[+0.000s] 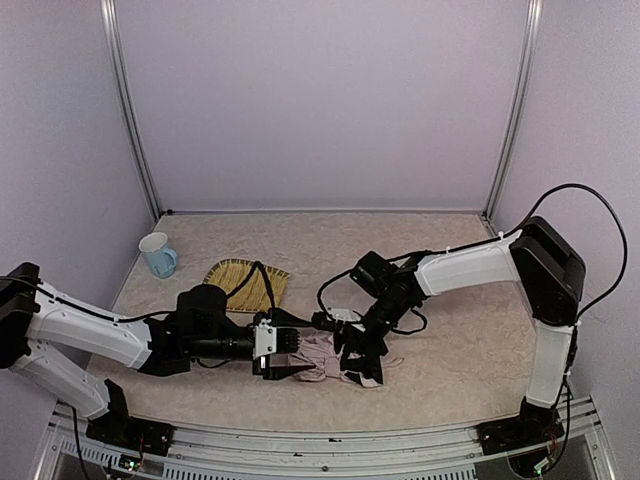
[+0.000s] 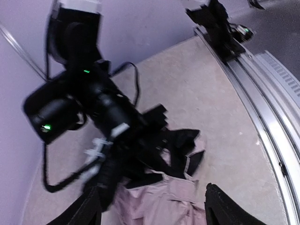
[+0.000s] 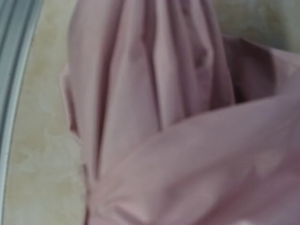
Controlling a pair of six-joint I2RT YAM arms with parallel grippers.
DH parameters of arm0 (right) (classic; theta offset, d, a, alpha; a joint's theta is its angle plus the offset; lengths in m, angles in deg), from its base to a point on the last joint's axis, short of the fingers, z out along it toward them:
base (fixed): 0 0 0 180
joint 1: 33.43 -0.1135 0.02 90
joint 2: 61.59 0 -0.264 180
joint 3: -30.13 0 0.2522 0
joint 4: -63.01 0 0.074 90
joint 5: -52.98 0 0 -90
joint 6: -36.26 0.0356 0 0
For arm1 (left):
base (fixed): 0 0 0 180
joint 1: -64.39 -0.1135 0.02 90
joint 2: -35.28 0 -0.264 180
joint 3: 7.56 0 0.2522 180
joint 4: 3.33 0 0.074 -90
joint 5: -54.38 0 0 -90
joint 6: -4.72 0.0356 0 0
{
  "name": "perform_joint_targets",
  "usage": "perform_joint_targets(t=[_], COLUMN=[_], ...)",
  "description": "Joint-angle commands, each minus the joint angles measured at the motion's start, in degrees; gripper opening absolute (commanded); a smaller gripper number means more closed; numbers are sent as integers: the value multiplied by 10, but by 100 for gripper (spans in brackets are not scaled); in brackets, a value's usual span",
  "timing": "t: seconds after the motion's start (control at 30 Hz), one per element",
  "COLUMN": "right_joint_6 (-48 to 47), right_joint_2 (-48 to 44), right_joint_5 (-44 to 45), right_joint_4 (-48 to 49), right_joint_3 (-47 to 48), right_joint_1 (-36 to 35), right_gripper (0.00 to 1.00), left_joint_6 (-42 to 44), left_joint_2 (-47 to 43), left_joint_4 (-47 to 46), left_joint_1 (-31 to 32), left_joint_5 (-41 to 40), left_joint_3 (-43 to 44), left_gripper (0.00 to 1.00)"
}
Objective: Put away the umbrella
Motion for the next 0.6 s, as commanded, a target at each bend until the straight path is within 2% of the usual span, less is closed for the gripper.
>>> perform_joint_targets(t=[0.0, 0.13, 0.3, 0.37, 0.5, 0.57], right_joint_6=[14, -1, -5, -7, -15, -13], right_joint_2=[84, 100, 99, 88, 57, 40], right_joint_5=[7, 6, 0, -2, 4, 12], right_joint_4=[-138, -144, -131, -120, -102, -89], right_joint_3=[-23, -13, -9, -10, -11, -14], right_joint_1=[10, 15, 18, 17, 17, 19], right_gripper=[0, 0, 0, 0, 3, 9], left_joint_6=[52, 99, 120, 126, 134, 134], left_joint_2=[96, 167, 245, 267, 288, 294], left_joint_4=[81, 47, 45, 64, 115, 141], left_joint_1=[29, 27, 22, 22, 21, 19], left_joint_5=[-38, -50, -104, -120, -136, -139], left_joint_3=[33, 55, 96, 108, 119, 122], left_gripper=[80, 82, 78, 71, 50, 48])
